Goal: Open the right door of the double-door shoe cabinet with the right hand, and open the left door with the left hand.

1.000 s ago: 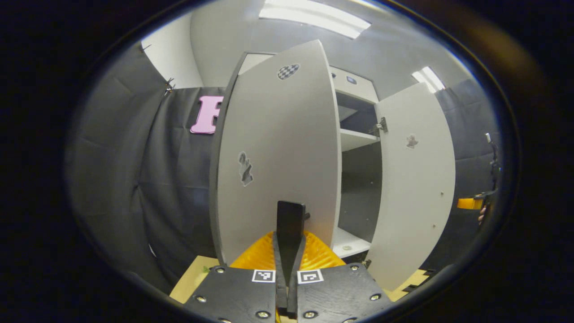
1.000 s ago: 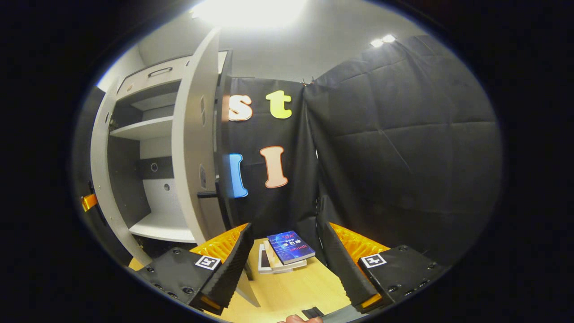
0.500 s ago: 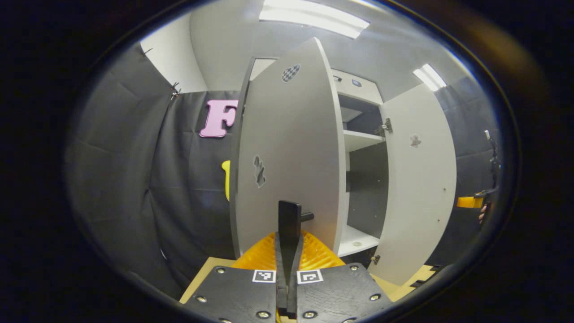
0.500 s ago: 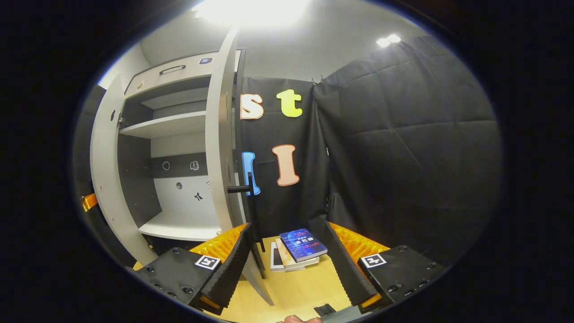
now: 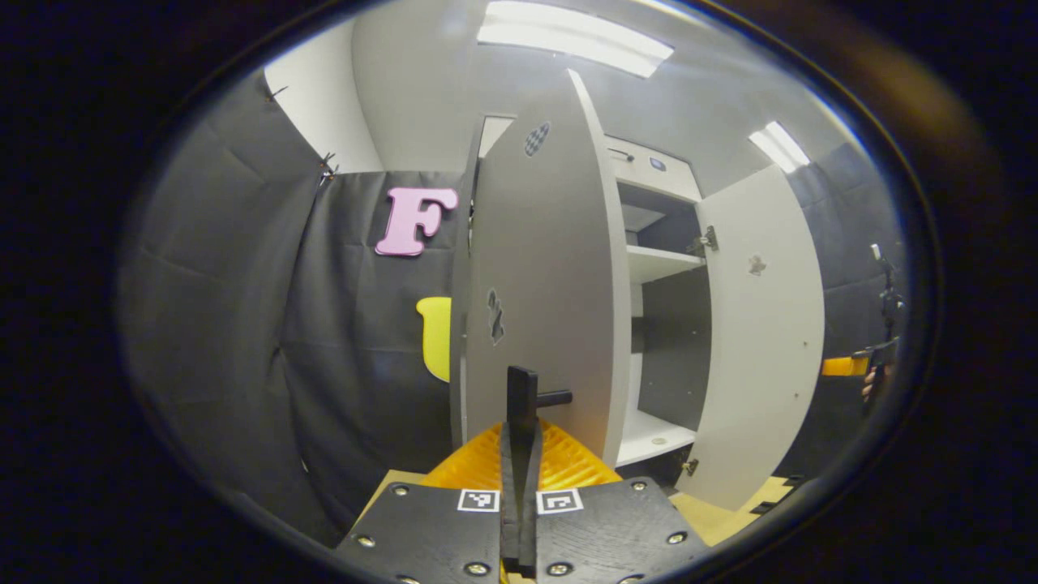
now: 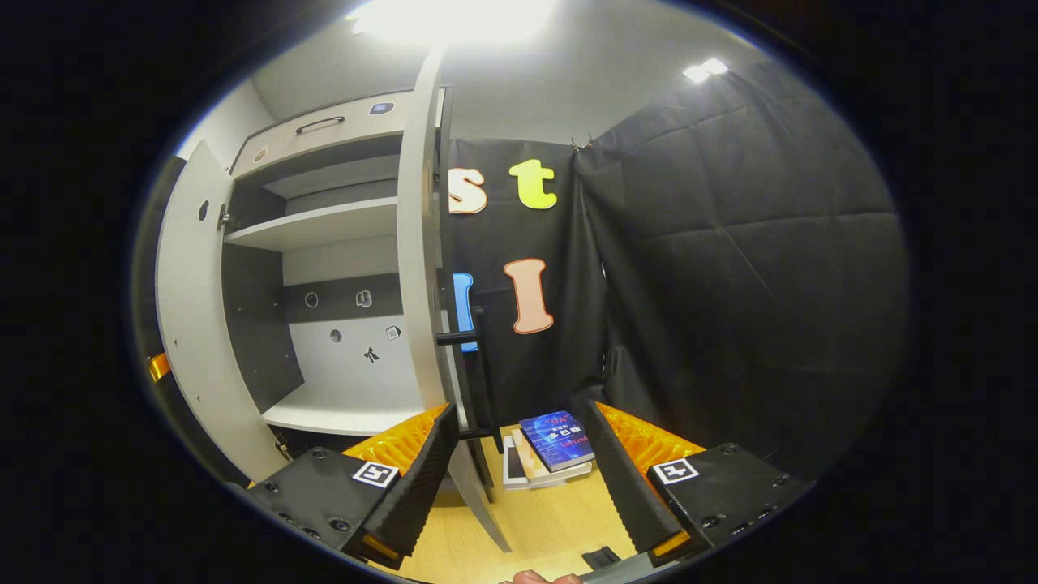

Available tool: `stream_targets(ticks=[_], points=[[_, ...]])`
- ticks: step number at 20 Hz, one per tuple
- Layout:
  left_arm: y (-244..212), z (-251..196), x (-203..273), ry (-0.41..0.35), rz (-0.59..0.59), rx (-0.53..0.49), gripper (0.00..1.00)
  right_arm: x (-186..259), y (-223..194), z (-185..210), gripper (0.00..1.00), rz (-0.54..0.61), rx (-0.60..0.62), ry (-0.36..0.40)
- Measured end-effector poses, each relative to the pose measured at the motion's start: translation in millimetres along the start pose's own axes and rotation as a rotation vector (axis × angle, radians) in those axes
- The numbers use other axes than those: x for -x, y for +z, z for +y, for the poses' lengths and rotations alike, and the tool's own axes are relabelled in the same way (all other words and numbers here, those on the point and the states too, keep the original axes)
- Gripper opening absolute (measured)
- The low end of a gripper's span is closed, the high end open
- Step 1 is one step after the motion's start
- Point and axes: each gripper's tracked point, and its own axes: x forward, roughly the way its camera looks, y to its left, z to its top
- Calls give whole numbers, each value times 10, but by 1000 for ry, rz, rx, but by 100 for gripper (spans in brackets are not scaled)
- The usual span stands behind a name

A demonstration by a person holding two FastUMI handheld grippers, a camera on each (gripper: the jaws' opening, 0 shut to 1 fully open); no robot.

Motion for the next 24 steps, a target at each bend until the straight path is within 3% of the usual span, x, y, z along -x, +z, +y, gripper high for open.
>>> stream_targets(ticks=[1, 3, 4, 7, 10, 13, 17, 18, 19, 22, 23, 24], points=[[7, 59, 3, 7, 0, -2, 2, 8, 11, 15, 92, -3, 1, 2], [-28, 217, -21, 25, 10, -8, 2, 30, 16, 50, 92, -6, 0, 8], [-73, 324, -34, 41, 21, -6, 2, 27, 5, 50, 98, -6, -4, 9], [-126, 810, -24, 120, 39, 8, 1, 76, -74, 135, 98, 11, -15, 29], [-155, 667, -46, 31, 36, 108, 1, 147, -169, 163, 98, 38, 14, 32], [-128, 711, -61, 33, 33, 32, 0, 187, -210, 248, 98, 56, 27, 35], [-162, 718, -29, 37, 45, 39, 1, 174, -215, 485, 98, 75, 12, 68], [-144, 705, -9, 34, 45, 49, 0, 158, -207, 541, 92, 77, 11, 82], [-136, 686, 10, 26, 47, 65, 1, 137, -201, 597, 98, 78, 13, 95], [-149, 703, 92, 54, 52, 63, 0, 74, -251, 787, 98, 85, 26, 164], [-144, 705, 144, 70, 47, 54, 0, 52, -282, 843, 92, 84, 37, 188], [-172, 695, 214, 86, 52, 50, 0, 19, -326, 873, 98, 83, 42, 207]])
